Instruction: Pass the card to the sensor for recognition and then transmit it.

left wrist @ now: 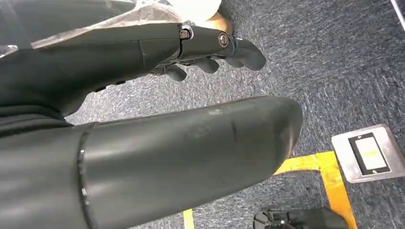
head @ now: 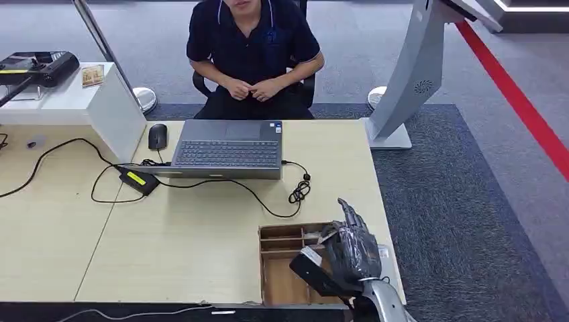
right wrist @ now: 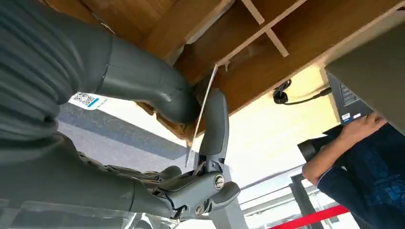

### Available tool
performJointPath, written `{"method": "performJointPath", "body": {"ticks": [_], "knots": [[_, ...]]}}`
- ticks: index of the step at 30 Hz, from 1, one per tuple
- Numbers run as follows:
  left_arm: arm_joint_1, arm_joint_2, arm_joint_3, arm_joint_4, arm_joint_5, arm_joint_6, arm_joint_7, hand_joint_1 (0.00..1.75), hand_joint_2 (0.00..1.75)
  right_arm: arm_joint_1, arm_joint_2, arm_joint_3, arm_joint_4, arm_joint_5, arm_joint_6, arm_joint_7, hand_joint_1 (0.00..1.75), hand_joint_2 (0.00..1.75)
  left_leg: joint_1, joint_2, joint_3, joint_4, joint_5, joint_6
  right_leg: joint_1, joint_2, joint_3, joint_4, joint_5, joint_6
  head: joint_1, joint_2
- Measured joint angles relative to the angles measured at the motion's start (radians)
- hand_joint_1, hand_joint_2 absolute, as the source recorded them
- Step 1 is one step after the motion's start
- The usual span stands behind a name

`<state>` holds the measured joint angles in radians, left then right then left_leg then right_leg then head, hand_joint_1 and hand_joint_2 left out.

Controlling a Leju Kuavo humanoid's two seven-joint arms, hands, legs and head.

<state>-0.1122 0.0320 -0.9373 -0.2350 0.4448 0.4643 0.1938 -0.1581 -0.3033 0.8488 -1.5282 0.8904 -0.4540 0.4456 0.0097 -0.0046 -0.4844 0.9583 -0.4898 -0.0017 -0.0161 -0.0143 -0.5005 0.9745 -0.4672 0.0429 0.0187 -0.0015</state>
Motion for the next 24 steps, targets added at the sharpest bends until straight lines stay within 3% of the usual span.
{"method": "performJointPath", "body": {"ticks": [16, 24], "knots": [[0.000, 0.000, 0.000, 0.000, 0.001, 0.000, 0.000, 0.00, 0.00, 0.000, 0.005, -0.010, 0.006, 0.001, -0.014, -0.008, 1.75, 1.75, 0.000, 0.000, 0.001, 0.000, 0.000, 0.000, 0.000, 0.000, 0.001, 0.000, 0.000, 0.000, 0.000, 0.000], [0.000, 0.000, 0.000, 0.000, 0.010, 0.005, 0.000, 0.00, 0.00, 0.006, 0.002, -0.047, -0.029, 0.054, -0.134, 0.003, 1.75, 1.75, 0.000, 0.000, 0.001, 0.000, 0.000, 0.000, 0.000, 0.000, 0.001, 0.000, 0.000, 0.000, 0.000, 0.000]]}}
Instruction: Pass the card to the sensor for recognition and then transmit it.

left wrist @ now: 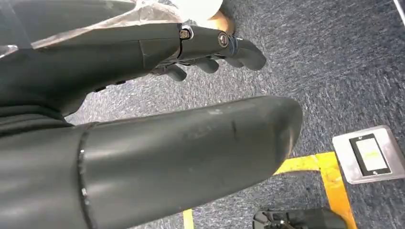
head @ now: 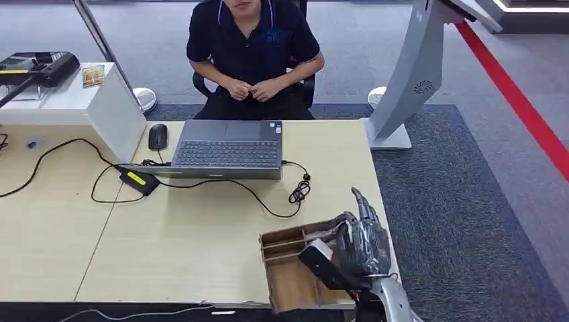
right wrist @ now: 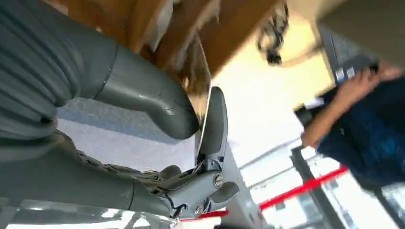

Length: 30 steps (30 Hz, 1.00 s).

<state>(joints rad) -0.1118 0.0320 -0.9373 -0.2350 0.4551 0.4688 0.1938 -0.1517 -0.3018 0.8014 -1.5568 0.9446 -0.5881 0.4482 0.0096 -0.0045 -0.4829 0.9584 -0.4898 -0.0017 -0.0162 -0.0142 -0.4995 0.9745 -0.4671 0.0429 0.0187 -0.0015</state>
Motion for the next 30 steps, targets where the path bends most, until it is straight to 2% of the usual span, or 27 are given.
{"method": "performJointPath", "body": {"ticks": [8, 16, 22, 30], "knots": [[0.000, 0.000, 0.000, 0.000, 0.008, 0.005, 0.000, 0.00, 0.00, 0.020, -0.003, -0.095, -0.118, 0.075, -0.101, -0.007, 1.75, 1.75, 0.000, 0.000, 0.000, 0.000, 0.000, 0.000, 0.000, 0.000, 0.000, 0.000, 0.000, 0.000, 0.000, 0.000], [0.000, 0.000, 0.000, 0.000, 0.011, 0.005, 0.000, 0.00, 0.00, 0.042, 0.031, -0.190, -0.215, 0.069, -0.106, -0.081, 1.75, 1.75, 0.000, 0.000, 0.000, 0.000, 0.000, 0.000, 0.000, 0.000, 0.000, 0.000, 0.000, 0.000, 0.000, 0.000], [0.000, -0.001, 0.000, 0.000, 0.005, 0.004, 0.000, 0.00, 0.00, 0.034, 0.066, -0.202, -0.216, 0.014, -0.106, -0.139, 1.75, 1.75, 0.000, 0.000, 0.000, 0.000, 0.000, 0.000, 0.000, 0.000, 0.001, 0.000, 0.000, 0.000, 0.000, 0.000], [-0.006, -0.003, -0.006, 0.000, -0.020, -0.001, 0.001, 0.00, 0.00, -0.043, 0.142, -0.188, -0.144, -0.082, -0.105, -0.234, 1.75, 1.75, 0.000, 0.000, 0.000, 0.000, 0.000, -0.001, 0.000, 0.000, 0.001, 0.001, 0.000, 0.000, 0.000, 0.000]]}}
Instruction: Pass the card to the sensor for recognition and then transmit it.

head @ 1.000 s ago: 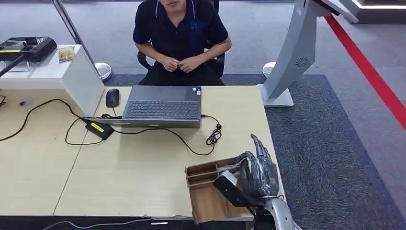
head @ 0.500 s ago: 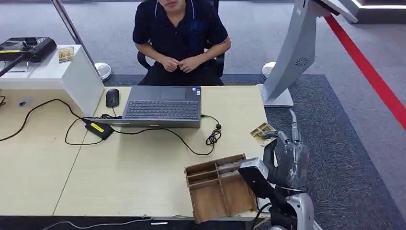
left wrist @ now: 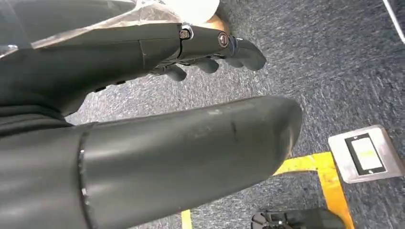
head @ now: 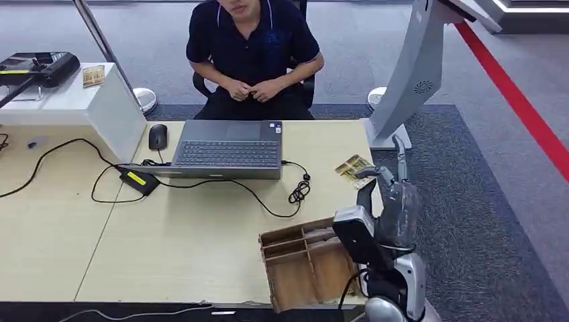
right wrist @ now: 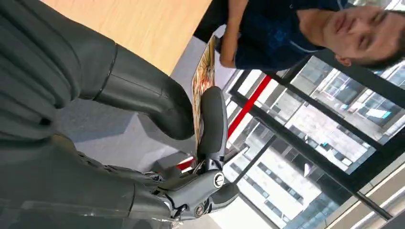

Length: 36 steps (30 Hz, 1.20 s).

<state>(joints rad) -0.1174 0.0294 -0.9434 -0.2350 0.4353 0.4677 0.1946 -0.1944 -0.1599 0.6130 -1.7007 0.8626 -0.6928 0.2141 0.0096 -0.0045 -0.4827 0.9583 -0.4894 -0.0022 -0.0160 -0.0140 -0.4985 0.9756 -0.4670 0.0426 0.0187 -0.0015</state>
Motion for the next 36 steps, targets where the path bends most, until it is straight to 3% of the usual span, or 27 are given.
{"method": "performJointPath", "body": {"ticks": [16, 36], "knots": [[-0.005, -0.006, -0.026, 0.000, -0.023, -0.005, 0.000, 0.00, 0.00, -0.129, 0.146, 0.018, 0.214, -0.056, 0.000, -0.100, 1.75, 1.75, 0.000, 0.000, 0.000, 0.000, 0.000, 0.000, 0.000, 0.000, 0.000, 0.001, 0.000, 0.000, 0.000, 0.000], [-0.005, -0.005, -0.048, 0.000, -0.026, -0.008, 0.000, 0.00, 0.00, -0.148, 0.186, 0.020, 0.300, -0.059, -0.001, -0.106, 1.75, 1.75, 0.000, 0.000, 0.000, 0.000, 0.000, 0.000, 0.000, 0.000, 0.000, 0.001, 0.000, 0.000, 0.000, 0.000]]}}
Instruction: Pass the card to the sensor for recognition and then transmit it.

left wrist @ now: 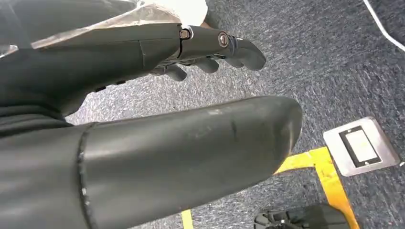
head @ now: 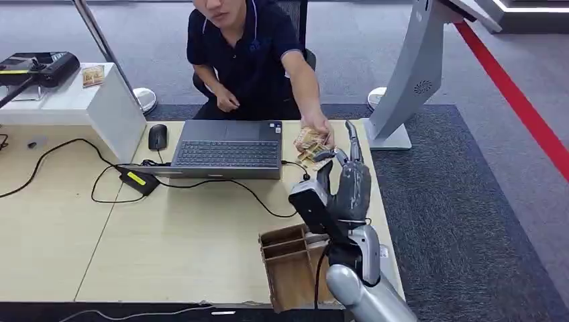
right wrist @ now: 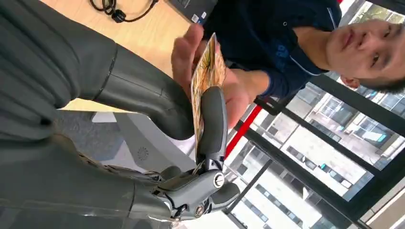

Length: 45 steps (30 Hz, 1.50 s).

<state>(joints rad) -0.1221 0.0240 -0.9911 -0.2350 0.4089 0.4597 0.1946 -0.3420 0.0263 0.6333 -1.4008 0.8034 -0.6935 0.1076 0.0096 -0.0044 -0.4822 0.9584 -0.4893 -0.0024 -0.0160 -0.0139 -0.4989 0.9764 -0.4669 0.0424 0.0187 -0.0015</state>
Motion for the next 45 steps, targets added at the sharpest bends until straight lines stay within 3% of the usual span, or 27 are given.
{"method": "performJointPath", "body": {"ticks": [14, 15, 16, 35, 45], "knots": [[0.000, 0.000, 0.000, 0.000, 0.000, 0.000, 0.000, 0.00, 0.00, -0.001, 0.002, 0.000, 0.005, 0.002, 0.000, 0.000, 1.75, 1.75, 0.000, 0.000, 0.000, 0.000, 0.000, 0.000, 0.000, 0.000, 0.000, 0.000, 0.000, 0.000, 0.000, 0.000], [0.000, 0.000, 0.000, 0.000, 0.000, 0.000, 0.000, 0.00, 0.00, -0.001, 0.002, 0.000, 0.006, 0.002, 0.000, 0.000, 0.77, 1.75, 0.000, 0.000, 0.000, 0.000, 0.000, 0.000, 0.000, 0.000, 0.000, 0.000, 0.000, 0.000, 0.000, 0.000], [0.000, 0.000, 0.000, 0.000, 0.000, 0.000, 0.000, 0.00, 0.00, -0.001, 0.002, 0.000, 0.006, 0.002, 0.000, 0.000, 0.00, 1.75, 0.000, 0.000, 0.000, 0.000, 0.000, 0.000, 0.000, 0.000, 0.000, 0.000, 0.000, 0.000, 0.000, 0.000], [0.000, 0.000, 0.000, 0.000, 0.008, 0.002, 0.000, 0.00, 0.00, -0.005, 0.002, 0.002, 0.003, 0.011, 0.000, 0.027, 0.00, 1.75, 0.000, 0.000, 0.000, 0.000, 0.000, 0.000, 0.000, 0.000, 0.000, 0.000, 0.000, 0.000, 0.000, 0.000], [0.002, 0.001, 0.001, 0.000, 0.037, 0.008, 0.008, 0.00, 0.00, 0.089, -0.011, -0.030, -0.087, -0.061, -0.001, 0.023, 0.00, 1.75, 0.000, 0.000, 0.000, 0.000, 0.000, 0.000, 0.000, 0.000, 0.000, 0.000, 0.000, 0.000, 0.000, 0.000]]}}
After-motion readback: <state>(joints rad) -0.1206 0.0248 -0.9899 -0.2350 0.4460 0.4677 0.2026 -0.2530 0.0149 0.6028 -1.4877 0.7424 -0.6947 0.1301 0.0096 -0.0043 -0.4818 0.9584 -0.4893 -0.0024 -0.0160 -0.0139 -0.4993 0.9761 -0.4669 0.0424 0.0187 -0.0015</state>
